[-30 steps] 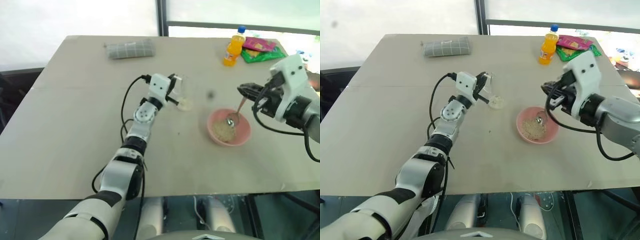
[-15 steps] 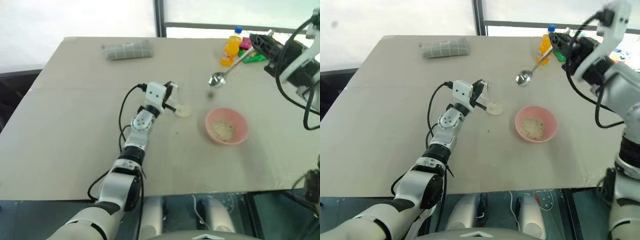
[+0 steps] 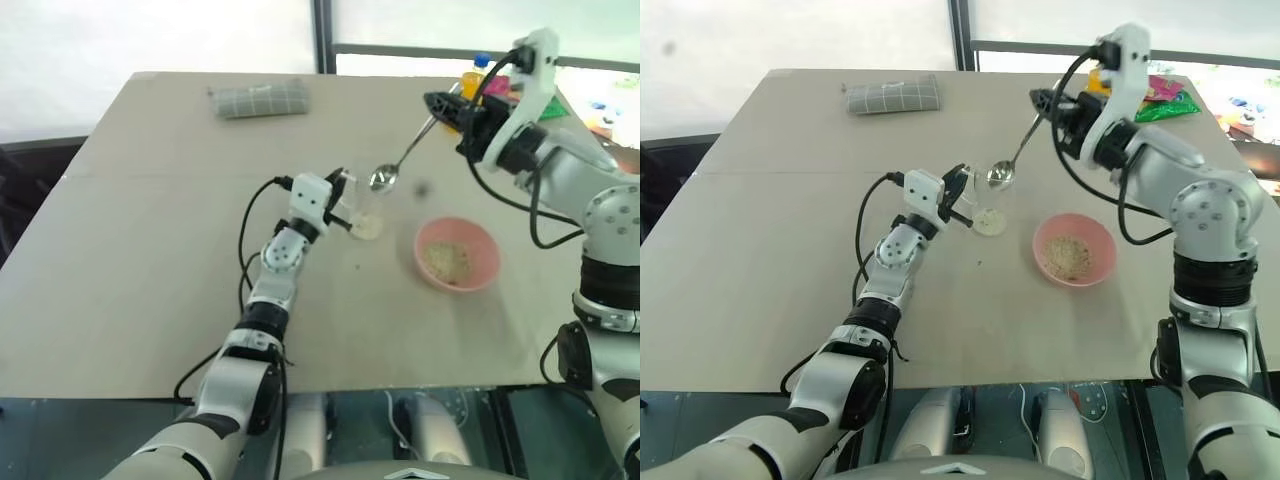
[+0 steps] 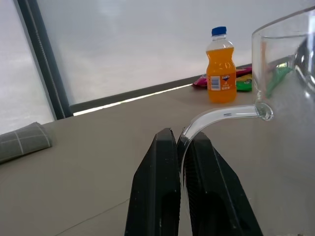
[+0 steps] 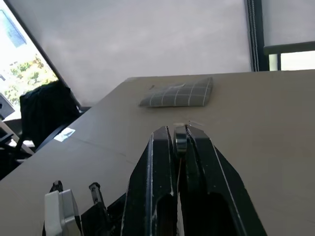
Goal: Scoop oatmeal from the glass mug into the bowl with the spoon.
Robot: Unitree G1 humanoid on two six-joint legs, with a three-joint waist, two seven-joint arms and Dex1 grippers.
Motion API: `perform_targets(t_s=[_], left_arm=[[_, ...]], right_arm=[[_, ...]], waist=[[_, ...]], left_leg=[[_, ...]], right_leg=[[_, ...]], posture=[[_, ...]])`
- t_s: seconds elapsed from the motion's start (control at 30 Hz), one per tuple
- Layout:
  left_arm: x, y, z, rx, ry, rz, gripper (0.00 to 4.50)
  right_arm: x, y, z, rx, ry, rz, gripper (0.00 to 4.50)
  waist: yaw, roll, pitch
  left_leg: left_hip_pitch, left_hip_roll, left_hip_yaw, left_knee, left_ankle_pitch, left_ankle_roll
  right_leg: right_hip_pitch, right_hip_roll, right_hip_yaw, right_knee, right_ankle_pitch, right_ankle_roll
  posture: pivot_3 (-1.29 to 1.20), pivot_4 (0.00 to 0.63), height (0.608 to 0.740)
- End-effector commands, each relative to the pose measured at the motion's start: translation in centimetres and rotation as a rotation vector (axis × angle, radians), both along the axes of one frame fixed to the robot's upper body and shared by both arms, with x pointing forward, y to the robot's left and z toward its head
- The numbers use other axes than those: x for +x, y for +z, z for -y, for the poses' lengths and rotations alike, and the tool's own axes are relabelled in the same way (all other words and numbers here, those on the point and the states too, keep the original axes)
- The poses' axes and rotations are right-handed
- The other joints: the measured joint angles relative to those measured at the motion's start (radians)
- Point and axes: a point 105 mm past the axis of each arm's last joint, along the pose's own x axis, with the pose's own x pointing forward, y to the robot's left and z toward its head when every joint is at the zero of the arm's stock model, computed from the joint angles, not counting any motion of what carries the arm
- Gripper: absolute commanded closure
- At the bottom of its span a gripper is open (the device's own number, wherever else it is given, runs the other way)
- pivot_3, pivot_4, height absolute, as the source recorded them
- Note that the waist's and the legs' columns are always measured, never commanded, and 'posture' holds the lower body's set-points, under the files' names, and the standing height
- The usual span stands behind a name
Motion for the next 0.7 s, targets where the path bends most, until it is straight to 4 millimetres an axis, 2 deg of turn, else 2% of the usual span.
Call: perform_targets(t_s=[0.03,0.2,0.33,0.4,0.47,0.57,0.7], left_arm=[[-0.3,1.0,-0.3,-0.04,0.026,0.059,4.5],[-0.4,0.4,-0.8,-0.031,0.036,0.056,4.5],[-0.5,0.0,-0.9,-0.025,0.032,0.053,4.5],[-0.5,-0.2,-0.8,-0.023,0.026,0.052,3.71],[-0.6,-0.3,-0.8,-0.02,0.025,0.053,3.13],[-0.7,-0.4,-0.9,-0.01,0.027,0.054,1.71],[-0.8,-0.7,-1.3,-0.007,0.029,0.046,1.71]], right_arm=[[-0.1,0.7,-0.3,-0.005,-0.003,0.058,2.93],[0.9,1.6,0.4,-0.008,-0.099,0.138,0.44],[1.4,1.6,1.0,-0.006,-0.13,0.146,0.44],[1.4,1.4,1.0,-0.014,-0.13,0.146,0.4],[1.4,1.2,0.8,-0.019,-0.125,0.144,0.4],[1.3,1.0,0.6,-0.025,-0.119,0.144,0.4],[1.3,1.0,0.7,-0.024,-0.119,0.146,0.4]], waist=[[0.0,0.0,0.0],[0.0,0.0,0.0],[0.0,0.0,0.0],[0.0,0.0,0.0],[0.0,0.0,0.0],[-0.001,0.0,0.0],[-0.001,0.0,0.0]], left_leg=[[0.0,0.0,0.0,0.0,0.0,0.0],[0.0,0.0,0.0,0.0,0.0,0.0],[0.0,0.0,0.0,0.0,0.0,0.0],[0.0,0.0,0.0,0.0,0.0,0.0],[0.0,0.0,0.0,0.0,0.0,0.0],[0.0,0.0,0.0,0.0,0.0,0.0],[0.0,0.0,0.0,0.0,0.0,0.0]], right_leg=[[0.0,0.0,0.0,0.0,0.0,0.0],[0.0,0.0,0.0,0.0,0.0,0.0],[0.0,0.0,0.0,0.0,0.0,0.0],[0.0,0.0,0.0,0.0,0.0,0.0],[0.0,0.0,0.0,0.0,0.0,0.0],[0.0,0.0,0.0,0.0,0.0,0.0],[0.0,0.0,0.0,0.0,0.0,0.0]], posture=[[0.0,0.15,0.718],[0.0,0.15,0.718],[0.0,0.15,0.718],[0.0,0.15,0.718],[0.0,0.15,0.718],[0.0,0.15,0.718],[0.0,0.15,0.718]])
